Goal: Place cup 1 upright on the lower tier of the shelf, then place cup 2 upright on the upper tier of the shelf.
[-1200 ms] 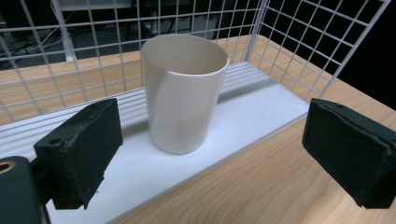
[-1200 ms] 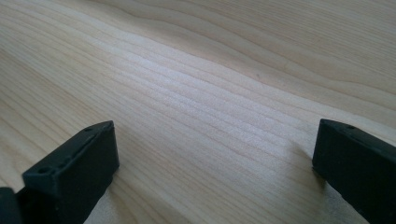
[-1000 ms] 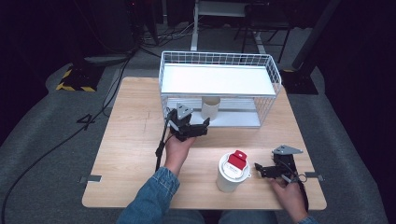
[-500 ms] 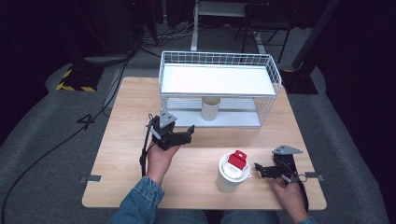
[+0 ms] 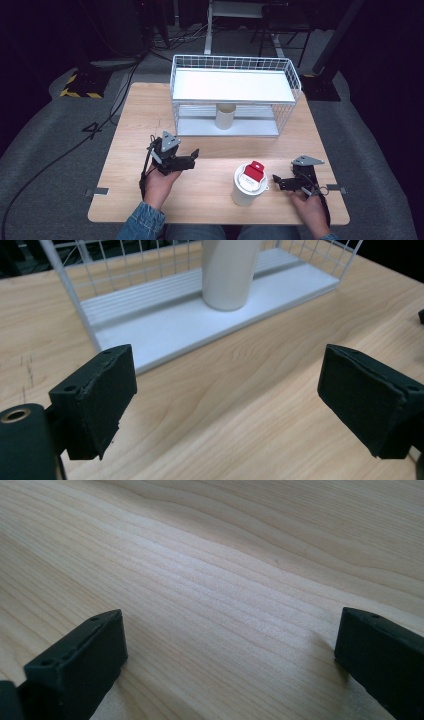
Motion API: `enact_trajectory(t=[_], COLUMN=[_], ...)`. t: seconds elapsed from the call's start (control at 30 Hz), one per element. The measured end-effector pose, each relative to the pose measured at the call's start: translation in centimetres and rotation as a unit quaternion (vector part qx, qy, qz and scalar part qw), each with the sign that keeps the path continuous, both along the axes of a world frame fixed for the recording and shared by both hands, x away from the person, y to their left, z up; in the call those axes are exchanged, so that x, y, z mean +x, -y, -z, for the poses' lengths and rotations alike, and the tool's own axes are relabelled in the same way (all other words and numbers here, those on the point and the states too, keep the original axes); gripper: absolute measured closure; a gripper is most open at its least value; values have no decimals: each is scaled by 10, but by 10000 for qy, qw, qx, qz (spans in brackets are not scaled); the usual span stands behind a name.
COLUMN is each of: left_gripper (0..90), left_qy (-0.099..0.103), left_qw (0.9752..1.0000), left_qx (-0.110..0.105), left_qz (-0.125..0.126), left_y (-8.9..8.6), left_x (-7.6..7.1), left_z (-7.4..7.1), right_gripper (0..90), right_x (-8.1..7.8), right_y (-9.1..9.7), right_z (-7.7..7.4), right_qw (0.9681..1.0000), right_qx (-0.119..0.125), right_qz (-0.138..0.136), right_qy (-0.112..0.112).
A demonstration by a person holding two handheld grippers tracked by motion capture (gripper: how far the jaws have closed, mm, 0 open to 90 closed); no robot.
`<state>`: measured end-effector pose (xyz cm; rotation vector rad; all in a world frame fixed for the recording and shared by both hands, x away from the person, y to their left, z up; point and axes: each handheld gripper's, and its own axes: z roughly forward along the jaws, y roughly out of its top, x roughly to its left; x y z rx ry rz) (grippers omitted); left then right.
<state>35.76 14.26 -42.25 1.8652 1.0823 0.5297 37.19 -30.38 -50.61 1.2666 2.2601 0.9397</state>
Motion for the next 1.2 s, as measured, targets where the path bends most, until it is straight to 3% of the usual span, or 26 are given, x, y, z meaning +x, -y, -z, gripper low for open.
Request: enact_trajectory(t=[0.27,0.3,0.63,0.73,0.77,0.87,1.0,1.07,1.1,1.13,1.17,1.2], left_gripper=[95,95,97,97,97,97,102,104,104,107,115,129], left_qy=[-58,-159,-464,-592,-762,-842,-1030,-1044,-1153,-1153,-1268,-1268], left_qw=[9999,9998,9985,9980,9970,9962,9935,9933,9915,9915,9894,9894], left_qx=[-37,31,293,179,127,207,478,477,590,590,699,699], left_qz=[-135,-129,-14,-93,-94,-108,-79,-97,-105,-105,-114,-114], left_y=[-17,-22,-37,-40,-42,-42,-42,-42,-43,-43,-43,-43], left_x=[-16,-19,-37,-39,-38,-37,-33,-33,-31,-31,-30,-30], left_z=[14,18,34,40,46,51,61,63,67,67,71,71], right_gripper=[6,6,6,6,6,6,6,6,7,7,9,9], right_x=[0,0,0,0,0,0,0,0,0,0,0,0], right_y=[0,0,1,1,1,1,1,1,1,1,1,1], right_z=[0,0,0,0,0,0,0,0,0,0,0,0], right_qw=[10000,10000,10000,10000,10000,10000,10000,10000,10000,10000,10000,10000], right_qx=[-10,-11,-7,-6,-6,-5,2,3,4,4,10,10], right_qz=[-21,-22,-32,-31,-31,-33,-74,-78,-88,-88,-97,-97], right_qy=[1,0,-5,-5,-5,-5,-8,-9,-8,-8,-15,-15])
